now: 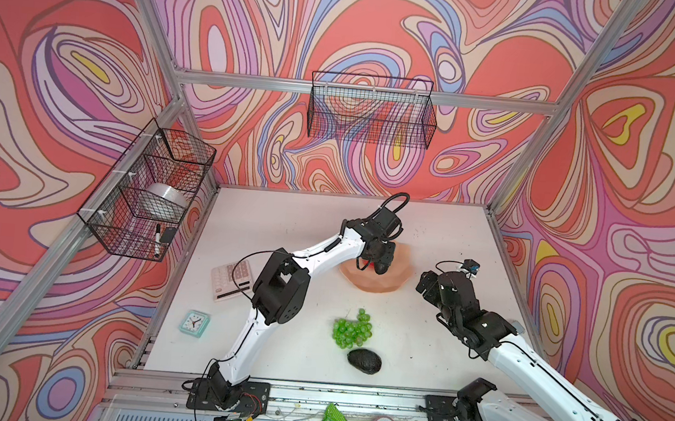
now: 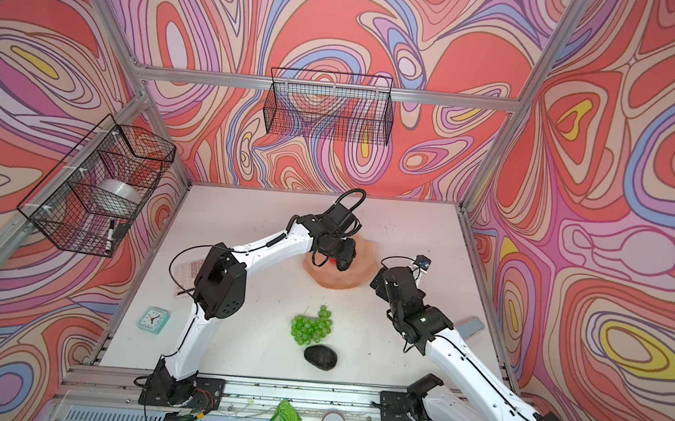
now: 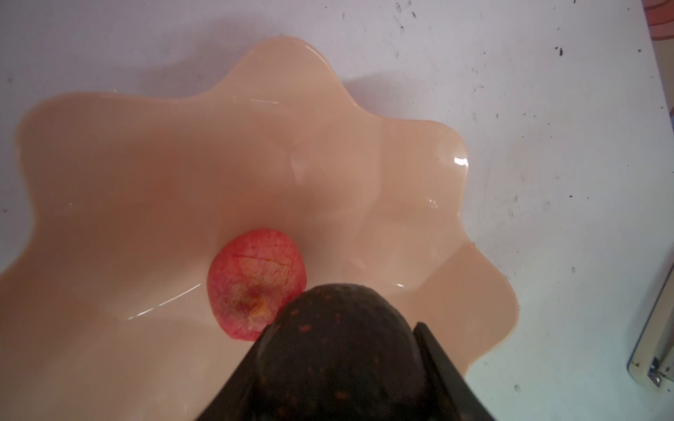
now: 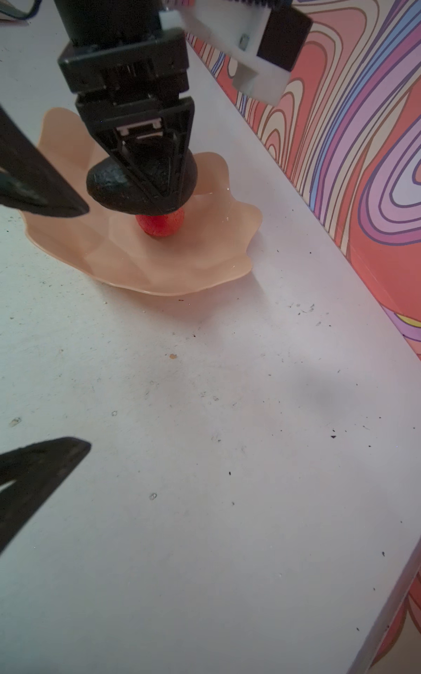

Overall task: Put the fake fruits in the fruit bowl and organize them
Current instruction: 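Carry the avocado with the left gripper into the bowl beside the apple, then release the avocado and withdraw the left gripper while the right gripper grasps the other avocado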

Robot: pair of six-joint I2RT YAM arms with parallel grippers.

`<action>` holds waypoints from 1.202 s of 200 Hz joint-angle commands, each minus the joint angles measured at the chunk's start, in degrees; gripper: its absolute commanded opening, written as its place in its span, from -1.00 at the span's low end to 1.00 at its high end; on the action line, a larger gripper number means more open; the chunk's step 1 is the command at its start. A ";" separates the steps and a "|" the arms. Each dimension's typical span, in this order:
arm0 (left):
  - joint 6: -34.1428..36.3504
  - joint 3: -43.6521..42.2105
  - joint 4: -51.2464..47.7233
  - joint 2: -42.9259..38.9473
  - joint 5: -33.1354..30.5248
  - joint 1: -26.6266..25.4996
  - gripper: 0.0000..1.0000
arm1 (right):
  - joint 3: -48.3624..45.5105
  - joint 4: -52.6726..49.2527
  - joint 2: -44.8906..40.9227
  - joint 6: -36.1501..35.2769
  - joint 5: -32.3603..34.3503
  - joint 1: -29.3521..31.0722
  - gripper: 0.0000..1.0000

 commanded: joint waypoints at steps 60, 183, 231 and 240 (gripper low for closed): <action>1.38 7.75 -5.22 8.30 -3.39 -1.74 -0.21 | -1.29 0.70 1.05 1.11 0.07 -0.17 0.94; 0.90 7.82 -4.79 6.97 -4.49 -1.74 0.25 | -0.35 1.71 2.98 0.50 -0.40 -0.19 0.94; 0.25 7.51 -4.97 4.50 -4.39 -1.69 0.32 | 0.88 1.32 3.63 -0.65 -0.43 -0.20 0.94; -0.12 7.03 -4.80 3.56 -4.14 -1.74 0.31 | 1.38 1.08 3.68 -1.43 -0.55 -0.21 0.94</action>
